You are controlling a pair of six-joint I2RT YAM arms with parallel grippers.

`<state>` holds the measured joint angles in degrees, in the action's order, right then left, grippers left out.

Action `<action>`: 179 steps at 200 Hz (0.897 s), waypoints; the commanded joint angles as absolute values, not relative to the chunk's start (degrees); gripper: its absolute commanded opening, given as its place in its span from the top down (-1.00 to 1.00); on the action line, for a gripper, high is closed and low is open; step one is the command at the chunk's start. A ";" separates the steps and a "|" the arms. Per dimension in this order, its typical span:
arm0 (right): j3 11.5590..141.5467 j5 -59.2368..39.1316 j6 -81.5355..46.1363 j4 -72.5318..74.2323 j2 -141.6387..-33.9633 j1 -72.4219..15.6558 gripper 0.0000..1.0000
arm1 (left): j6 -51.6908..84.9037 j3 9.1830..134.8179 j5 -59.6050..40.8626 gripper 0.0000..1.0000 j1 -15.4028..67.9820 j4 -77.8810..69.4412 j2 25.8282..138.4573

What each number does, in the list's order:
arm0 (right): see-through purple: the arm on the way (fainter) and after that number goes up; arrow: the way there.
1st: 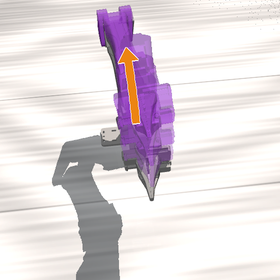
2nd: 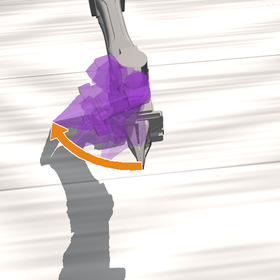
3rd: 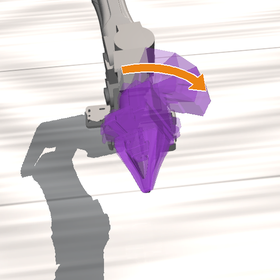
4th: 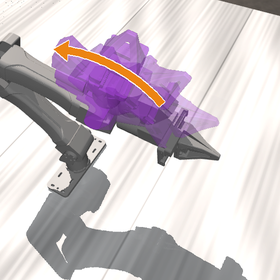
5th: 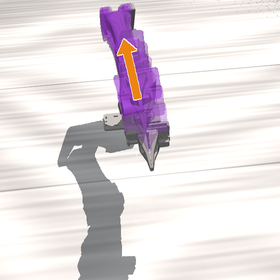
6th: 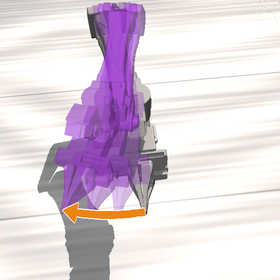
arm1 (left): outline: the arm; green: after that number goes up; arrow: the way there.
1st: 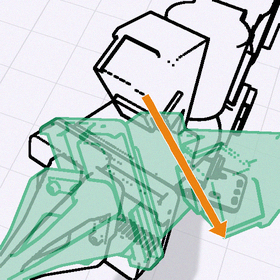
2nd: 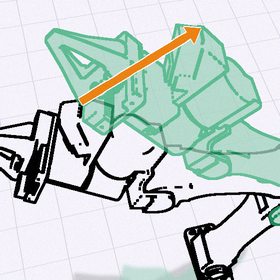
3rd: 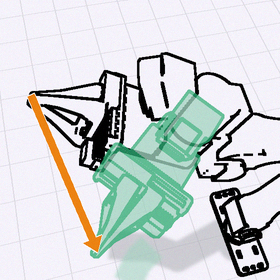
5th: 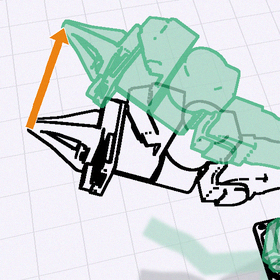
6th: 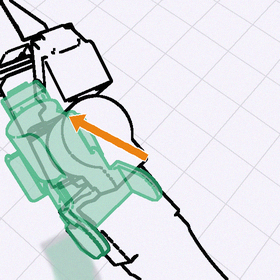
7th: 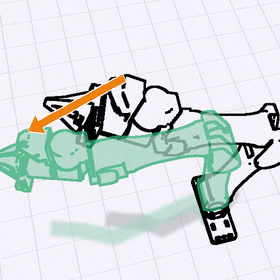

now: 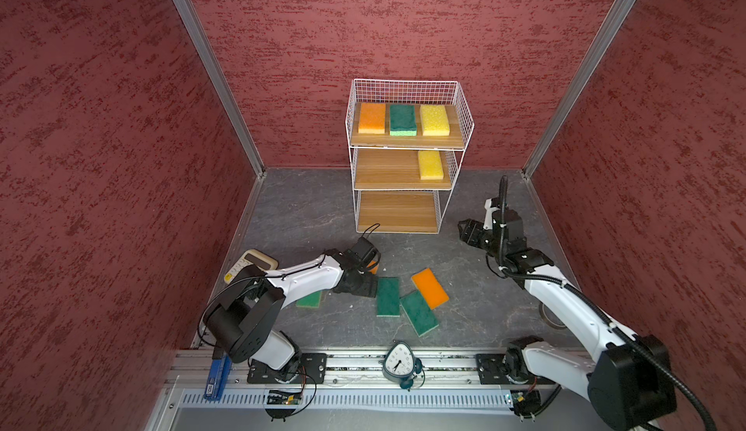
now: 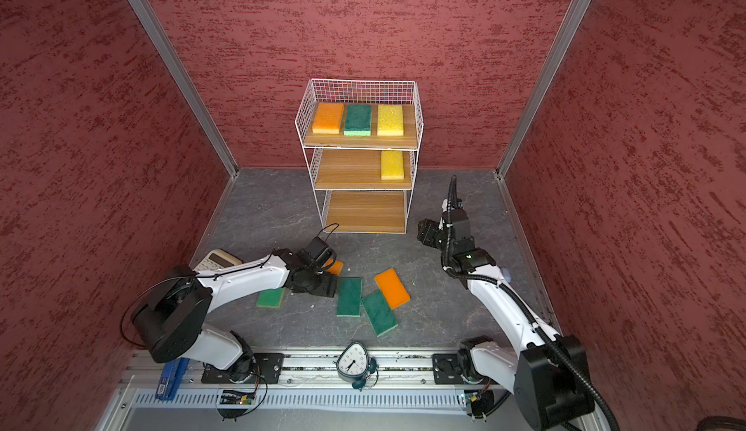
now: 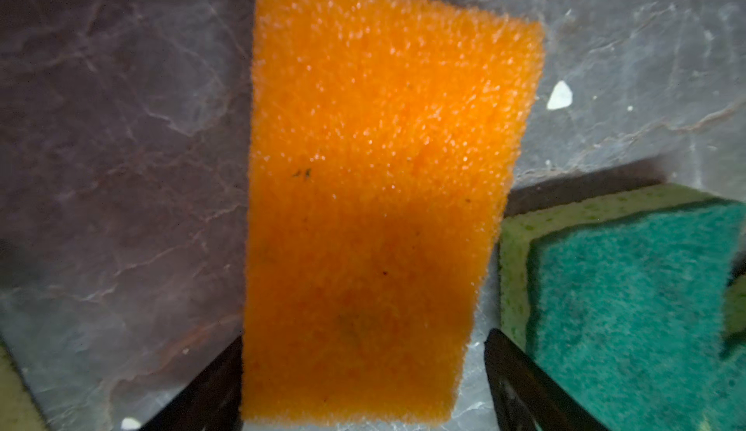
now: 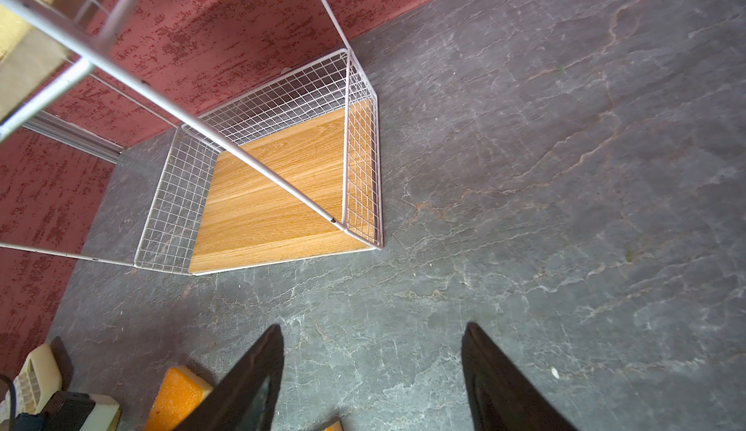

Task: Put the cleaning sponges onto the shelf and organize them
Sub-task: 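Close the left gripper on the orange sponge, then lift and carry the orange sponge with the left gripper to the middle shelf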

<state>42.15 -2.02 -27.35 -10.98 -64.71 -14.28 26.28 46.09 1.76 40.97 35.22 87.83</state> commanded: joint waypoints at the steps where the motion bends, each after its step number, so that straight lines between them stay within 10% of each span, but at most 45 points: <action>1: 41.49 -2.38 -27.82 -10.51 -63.81 -13.91 -0.42 | 26.79 46.34 5.89 -0.75 41.80 35.87 89.90; 179: 40.77 -0.97 -28.42 -10.77 -62.80 -13.96 -0.42 | 32.38 46.89 11.16 -0.20 44.18 36.62 87.37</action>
